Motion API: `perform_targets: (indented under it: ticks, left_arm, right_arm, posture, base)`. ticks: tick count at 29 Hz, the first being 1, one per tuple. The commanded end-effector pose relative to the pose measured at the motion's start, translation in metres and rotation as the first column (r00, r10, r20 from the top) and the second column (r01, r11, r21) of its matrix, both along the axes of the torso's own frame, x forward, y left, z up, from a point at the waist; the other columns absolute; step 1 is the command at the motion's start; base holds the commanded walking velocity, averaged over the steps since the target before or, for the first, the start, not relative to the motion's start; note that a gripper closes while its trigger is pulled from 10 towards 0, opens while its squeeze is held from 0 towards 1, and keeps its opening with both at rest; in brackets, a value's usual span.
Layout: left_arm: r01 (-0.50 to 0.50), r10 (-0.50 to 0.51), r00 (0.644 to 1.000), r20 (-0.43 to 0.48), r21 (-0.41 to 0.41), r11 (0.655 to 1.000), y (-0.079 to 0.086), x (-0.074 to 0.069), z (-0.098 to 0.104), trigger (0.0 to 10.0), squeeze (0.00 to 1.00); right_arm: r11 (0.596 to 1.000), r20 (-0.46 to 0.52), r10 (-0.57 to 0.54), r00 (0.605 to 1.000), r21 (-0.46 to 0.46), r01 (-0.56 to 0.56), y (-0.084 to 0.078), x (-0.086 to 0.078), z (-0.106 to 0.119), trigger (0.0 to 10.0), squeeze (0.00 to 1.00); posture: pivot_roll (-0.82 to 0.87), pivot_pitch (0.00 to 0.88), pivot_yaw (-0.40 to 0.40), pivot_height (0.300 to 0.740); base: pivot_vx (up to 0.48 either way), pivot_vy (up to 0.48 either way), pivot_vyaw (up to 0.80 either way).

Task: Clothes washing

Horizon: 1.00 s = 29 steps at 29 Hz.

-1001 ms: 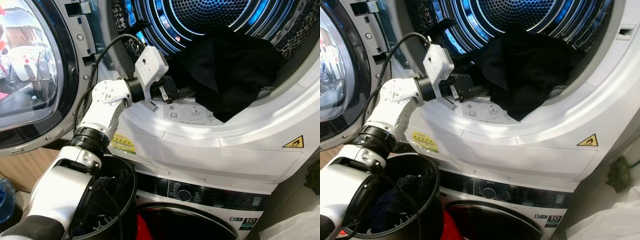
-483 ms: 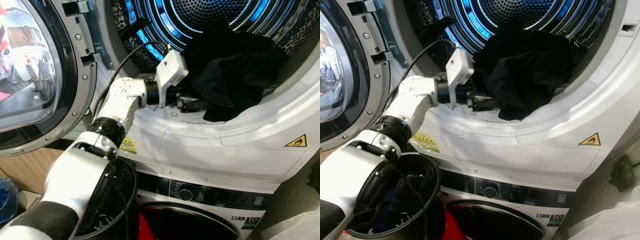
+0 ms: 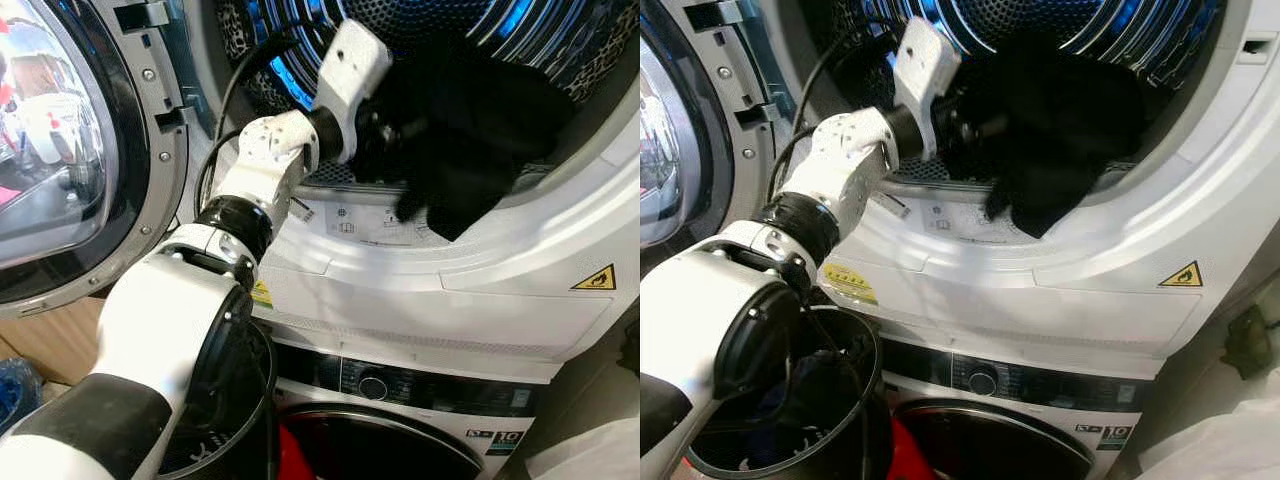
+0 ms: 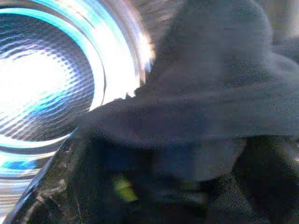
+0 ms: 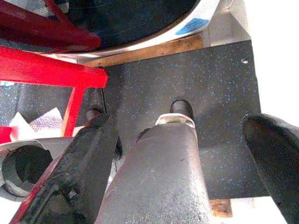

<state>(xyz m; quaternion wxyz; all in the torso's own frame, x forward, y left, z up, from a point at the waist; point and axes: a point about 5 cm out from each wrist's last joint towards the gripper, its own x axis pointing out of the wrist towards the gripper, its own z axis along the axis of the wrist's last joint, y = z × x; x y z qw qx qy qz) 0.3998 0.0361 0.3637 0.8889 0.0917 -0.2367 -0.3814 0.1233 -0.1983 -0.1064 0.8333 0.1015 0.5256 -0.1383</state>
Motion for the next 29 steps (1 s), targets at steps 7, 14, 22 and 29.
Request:
perform_targets:
  ticks: [7,14,22,29]
  left_arm:
    - [-0.171,0.177,0.979,-0.1,0.067,0.983,0.016,0.013,-0.02,10.0,0.0]
    - [-0.273,0.282,0.955,-0.094,0.092,0.958,0.027,0.017,-0.018,10.0,0.0]
    - [-0.348,0.352,0.929,-0.114,0.058,0.936,0.036,0.02,-0.021,10.0,0.0]
    - [-0.03,0.032,0.997,-0.069,0.03,0.999,0.026,0.008,-0.009,10.0,0.0]
  right_arm:
    - [0.999,-0.075,-0.033,0.997,0.014,0.034,0.002,-0.028,-0.008,10.0,0.0]
    - [0.999,-0.077,-0.036,0.996,-0.007,0.036,-0.004,-0.031,-0.008,10.0,0.0]
    - [0.999,-0.07,-0.018,0.997,-0.035,0.016,-0.009,-0.026,-0.006,10.0,0.0]
    - [0.999,-0.051,-0.012,0.999,-0.043,0.01,-0.009,-0.019,-0.004,10.0,0.0]
  posture:
    - [-0.21,0.0,0.141,0.74]
    - [-0.22,0.0,0.133,0.74]
    - [-0.2,0.0,0.112,0.74]
    - [-0.16,0.0,0.097,0.74]
  base:
    - [0.0,0.0,0.0]
    - [0.0,0.0,0.0]
    - [0.0,0.0,0.0]
    - [0.0,0.0,0.0]
